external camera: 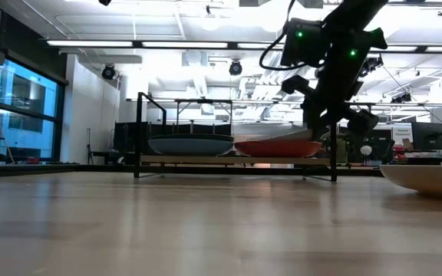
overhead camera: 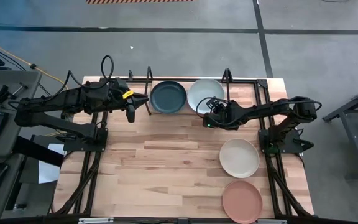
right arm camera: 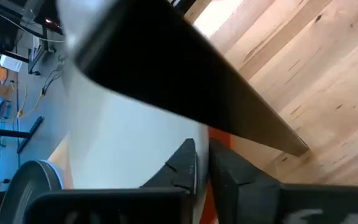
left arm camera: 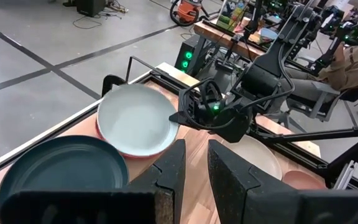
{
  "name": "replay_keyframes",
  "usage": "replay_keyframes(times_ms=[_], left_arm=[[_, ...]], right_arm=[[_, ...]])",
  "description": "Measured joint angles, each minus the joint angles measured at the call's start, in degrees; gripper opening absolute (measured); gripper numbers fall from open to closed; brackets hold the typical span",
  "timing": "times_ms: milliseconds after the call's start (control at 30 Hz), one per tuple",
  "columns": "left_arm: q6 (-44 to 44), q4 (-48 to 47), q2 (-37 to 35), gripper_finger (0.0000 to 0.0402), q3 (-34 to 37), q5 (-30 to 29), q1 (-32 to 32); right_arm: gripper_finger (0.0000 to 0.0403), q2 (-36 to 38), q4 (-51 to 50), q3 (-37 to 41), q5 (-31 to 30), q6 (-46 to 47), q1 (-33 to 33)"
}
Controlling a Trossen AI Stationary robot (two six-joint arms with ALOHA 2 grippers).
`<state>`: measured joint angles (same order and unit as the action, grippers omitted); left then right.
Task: Place and stack plates onto a shelf
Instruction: Stack the white plate on the orange plate on the shelf, then stack the brown plate on the white plate on the shelf
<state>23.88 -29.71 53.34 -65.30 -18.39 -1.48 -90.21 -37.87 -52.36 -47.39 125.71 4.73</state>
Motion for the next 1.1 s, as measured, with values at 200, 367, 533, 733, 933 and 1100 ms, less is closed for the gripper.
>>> replay_keyframes(times_ms=[200,367,533,733,933,1100], left_arm=[[0.0,0.0,0.0,0.0056,0.0,0.0,0.0],[0.0,0.0,0.0,0.0056,0.0,0.0,0.0],[-0.1,-0.1,0.0,0.0056,0.0,0.0,0.0],[-0.1,-0.2,0.0,0.0056,0.0,0.0,0.0],[-0.1,-0.4,0.0,0.0056,0.0,0.0,0.0],[-5.3,-0.1,0.0,0.0056,0.0,1.9,0.5]], right_arm=[[0.0079,0.0,0.9,0.0,0.7,0.2,0.0],[0.0134,0.5,1.1,0.0,1.4,0.2,-0.3],[0.0163,3.7,1.2,-0.1,1.0,-3.1,-0.7],[0.0169,10.0,1.3,-0.1,1.0,-13.4,-0.7],[0.0169,17.1,1.8,-0.1,9.0,-37.6,-2.3],[0.0169,21.4,5.6,-0.1,22.2,-63.1,-7.3]])
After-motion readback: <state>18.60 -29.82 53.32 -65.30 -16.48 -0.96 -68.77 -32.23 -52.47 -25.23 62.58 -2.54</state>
